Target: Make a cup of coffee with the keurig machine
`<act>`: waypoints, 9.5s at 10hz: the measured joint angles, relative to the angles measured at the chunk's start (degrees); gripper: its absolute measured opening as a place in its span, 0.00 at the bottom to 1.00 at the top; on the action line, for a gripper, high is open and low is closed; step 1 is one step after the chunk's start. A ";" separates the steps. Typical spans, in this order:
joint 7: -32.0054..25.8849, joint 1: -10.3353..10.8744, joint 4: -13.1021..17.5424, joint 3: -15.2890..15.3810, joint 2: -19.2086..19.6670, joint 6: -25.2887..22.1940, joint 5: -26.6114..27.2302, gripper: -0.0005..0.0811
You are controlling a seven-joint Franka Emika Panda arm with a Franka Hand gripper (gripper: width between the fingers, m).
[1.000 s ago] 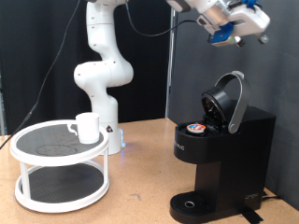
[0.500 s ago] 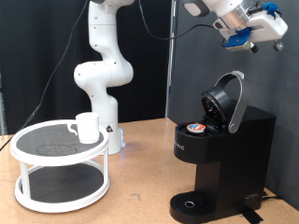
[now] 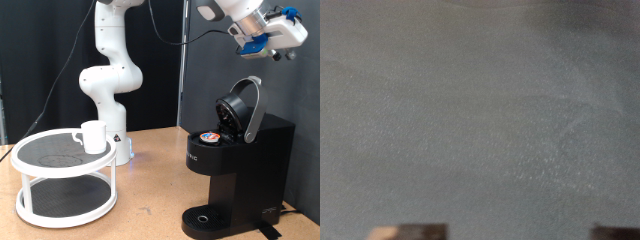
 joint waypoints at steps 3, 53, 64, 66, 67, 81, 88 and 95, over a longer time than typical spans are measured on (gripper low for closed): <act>0.02 -0.72 -1.07 -0.60 -0.33 -1.36 -0.47 0.05; -8.22 -8.46 -3.41 3.12 -4.03 -2.17 4.94 0.01; -4.17 -9.07 -11.85 4.78 -6.30 1.02 -0.50 0.01; -4.17 -9.18 -12.05 4.70 -6.49 1.18 -0.41 0.01; -4.21 -9.35 -12.23 4.49 -6.75 1.19 -0.29 0.01; -6.51 -17.47 -19.99 -2.82 -10.34 -0.22 -9.20 0.01; -7.59 -20.38 -21.20 -3.85 -2.82 7.71 -10.94 0.01; -24.00 -20.64 -19.39 -5.13 -0.21 4.21 3.37 0.01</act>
